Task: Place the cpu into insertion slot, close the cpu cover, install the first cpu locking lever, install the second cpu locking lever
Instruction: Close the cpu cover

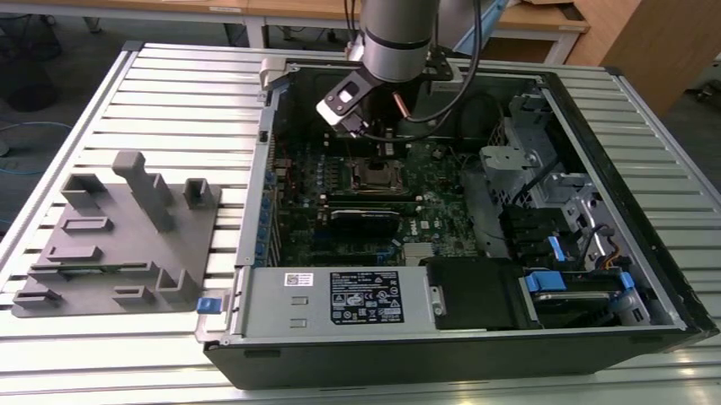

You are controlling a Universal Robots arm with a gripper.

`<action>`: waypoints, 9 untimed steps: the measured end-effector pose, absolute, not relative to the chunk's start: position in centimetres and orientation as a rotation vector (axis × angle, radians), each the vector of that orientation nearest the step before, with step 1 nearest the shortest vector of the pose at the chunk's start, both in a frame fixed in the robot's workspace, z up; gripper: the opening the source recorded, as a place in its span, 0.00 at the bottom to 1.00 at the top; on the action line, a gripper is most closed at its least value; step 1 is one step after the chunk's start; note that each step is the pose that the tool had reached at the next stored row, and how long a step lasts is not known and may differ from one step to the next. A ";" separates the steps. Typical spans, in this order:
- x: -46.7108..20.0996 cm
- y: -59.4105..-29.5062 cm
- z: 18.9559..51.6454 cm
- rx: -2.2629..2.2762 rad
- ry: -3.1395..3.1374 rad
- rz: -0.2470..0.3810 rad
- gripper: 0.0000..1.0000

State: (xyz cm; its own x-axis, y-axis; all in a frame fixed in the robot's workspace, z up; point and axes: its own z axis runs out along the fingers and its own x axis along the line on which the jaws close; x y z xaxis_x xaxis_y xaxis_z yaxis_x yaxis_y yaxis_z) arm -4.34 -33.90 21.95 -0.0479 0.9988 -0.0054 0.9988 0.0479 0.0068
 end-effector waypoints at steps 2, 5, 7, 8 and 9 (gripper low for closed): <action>-4.3 -33.9 21.9 2.135 2.293 0.002 0.11; -4.3 -33.9 21.9 2.079 2.344 0.003 0.11; -4.3 -33.9 21.9 2.039 2.378 0.003 0.11; -4.3 -33.9 21.9 2.017 2.398 0.003 0.11; -4.3 -33.9 21.9 1.996 2.415 0.003 0.11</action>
State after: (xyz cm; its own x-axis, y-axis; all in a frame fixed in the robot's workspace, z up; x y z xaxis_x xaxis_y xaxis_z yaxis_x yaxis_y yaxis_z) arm -4.34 -33.89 21.86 -0.1885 0.9821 -0.0053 0.9820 0.1885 0.0069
